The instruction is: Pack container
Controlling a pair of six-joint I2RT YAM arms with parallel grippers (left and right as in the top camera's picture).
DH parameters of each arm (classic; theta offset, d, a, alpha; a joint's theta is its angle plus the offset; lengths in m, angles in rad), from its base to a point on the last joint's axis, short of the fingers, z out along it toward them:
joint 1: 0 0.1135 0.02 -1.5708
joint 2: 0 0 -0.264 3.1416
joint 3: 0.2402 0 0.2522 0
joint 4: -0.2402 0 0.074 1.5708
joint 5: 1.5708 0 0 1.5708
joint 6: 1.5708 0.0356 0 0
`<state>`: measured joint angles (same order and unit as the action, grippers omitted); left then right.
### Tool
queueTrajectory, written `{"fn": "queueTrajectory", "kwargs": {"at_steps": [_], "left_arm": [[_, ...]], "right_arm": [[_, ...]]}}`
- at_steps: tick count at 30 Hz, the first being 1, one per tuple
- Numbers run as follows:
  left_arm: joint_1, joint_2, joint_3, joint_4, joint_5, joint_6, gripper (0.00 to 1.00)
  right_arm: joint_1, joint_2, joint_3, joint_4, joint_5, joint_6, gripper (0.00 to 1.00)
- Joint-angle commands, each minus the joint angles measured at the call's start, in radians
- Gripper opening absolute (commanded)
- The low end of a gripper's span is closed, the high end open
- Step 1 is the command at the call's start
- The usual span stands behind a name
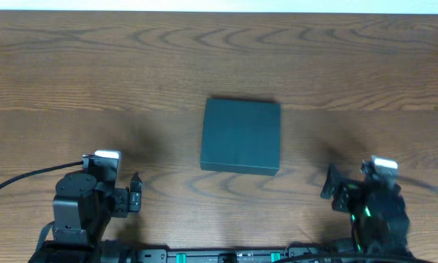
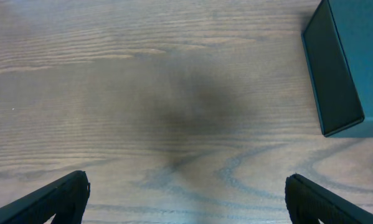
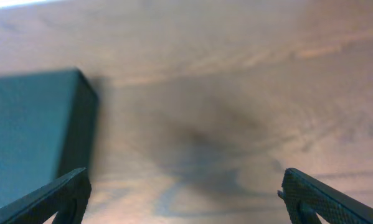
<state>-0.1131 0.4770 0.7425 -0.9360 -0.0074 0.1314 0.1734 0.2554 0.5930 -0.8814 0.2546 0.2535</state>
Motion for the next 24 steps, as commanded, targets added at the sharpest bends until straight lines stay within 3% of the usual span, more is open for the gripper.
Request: {"fn": "queueTrajectory", "kwargs": {"at_steps": [1,5,11,15,24], "left_arm": [[-0.002,0.005,-0.001,-0.001,-0.005,0.006,0.99],[-0.002,0.005,-0.001,-0.001,-0.005,0.006,0.98],[-0.002,0.005,-0.001,-0.001,-0.005,0.006,0.98],[-0.002,0.005,-0.001,-0.001,-0.005,0.006,0.99],[-0.002,0.005,-0.001,-0.001,-0.005,0.006,0.99]], "right_arm": [[0.0,-0.159,-0.022,0.006,-0.117,0.001,0.99],[-0.008,-0.248,-0.117,0.14,-0.117,-0.083,0.99],[0.005,-0.25,-0.39,0.593,-0.127,-0.238,0.99],[0.004,-0.25,-0.573,0.839,-0.109,-0.244,0.99],[-0.006,-0.251,-0.588,0.817,-0.134,-0.251,0.99]]}}
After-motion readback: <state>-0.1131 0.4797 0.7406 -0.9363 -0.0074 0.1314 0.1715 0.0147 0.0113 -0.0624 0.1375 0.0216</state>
